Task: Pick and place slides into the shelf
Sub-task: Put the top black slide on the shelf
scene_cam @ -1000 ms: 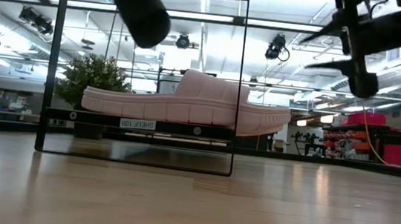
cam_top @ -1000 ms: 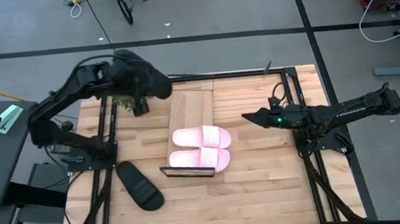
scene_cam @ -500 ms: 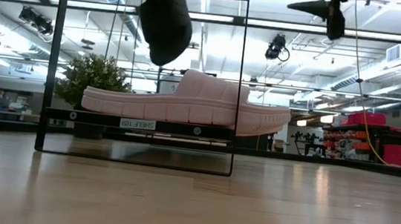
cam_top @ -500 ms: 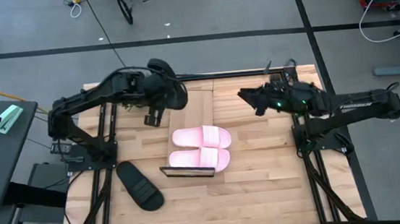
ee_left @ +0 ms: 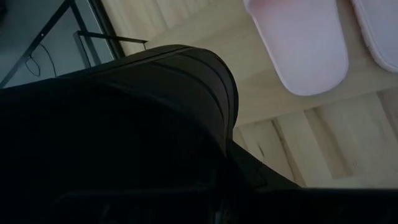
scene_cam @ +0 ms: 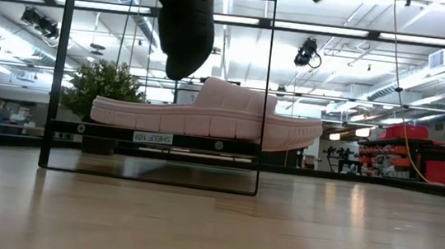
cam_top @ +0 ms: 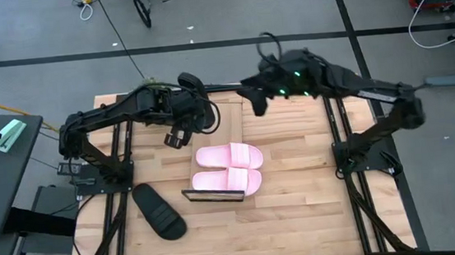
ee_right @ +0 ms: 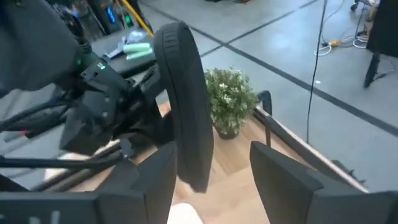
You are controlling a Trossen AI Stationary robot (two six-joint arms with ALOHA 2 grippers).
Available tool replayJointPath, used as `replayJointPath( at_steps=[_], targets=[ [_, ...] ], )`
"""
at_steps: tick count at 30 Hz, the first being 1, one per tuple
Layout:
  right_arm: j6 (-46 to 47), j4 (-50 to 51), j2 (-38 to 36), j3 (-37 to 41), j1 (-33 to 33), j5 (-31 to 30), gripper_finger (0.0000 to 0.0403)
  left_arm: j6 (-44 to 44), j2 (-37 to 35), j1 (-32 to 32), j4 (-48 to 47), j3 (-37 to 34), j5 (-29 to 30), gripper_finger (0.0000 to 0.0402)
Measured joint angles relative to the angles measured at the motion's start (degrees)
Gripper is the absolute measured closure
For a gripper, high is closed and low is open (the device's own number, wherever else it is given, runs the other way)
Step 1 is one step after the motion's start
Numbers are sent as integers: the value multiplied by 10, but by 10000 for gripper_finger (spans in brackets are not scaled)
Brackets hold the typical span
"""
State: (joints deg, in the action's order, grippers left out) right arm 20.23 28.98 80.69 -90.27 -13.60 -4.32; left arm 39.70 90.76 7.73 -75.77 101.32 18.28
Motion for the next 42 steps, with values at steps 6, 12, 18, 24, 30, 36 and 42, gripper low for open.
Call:
replayJointPath(
  at_steps=[6, 12, 18, 24, 30, 36, 42],
  targets=[
    [-52, 111, 110, -164, -14, 8, 177, 4, 0, 0, -13, 0, -32, 387],
    [-65, 141, 175, -261, -14, 23, 142, 4, 0, 0, -44, 0, -80, 389],
    [-34, 143, 205, -286, -22, 60, 129, 5, 0, 0, -62, 0, -112, 389],
    [-31, 149, 218, -284, -25, 73, 129, 4, 10, 2, -70, 0, -129, 389],
    [-26, 145, 227, -284, -25, 87, 129, 2, 23, 6, -65, 0, -130, 389],
    [-26, 144, 227, -284, -29, 88, 129, 0, 23, 13, -64, 0, -131, 389],
    [-26, 143, 227, -284, -32, 87, 129, -9, 23, 28, -64, 0, -130, 386]
  ],
)
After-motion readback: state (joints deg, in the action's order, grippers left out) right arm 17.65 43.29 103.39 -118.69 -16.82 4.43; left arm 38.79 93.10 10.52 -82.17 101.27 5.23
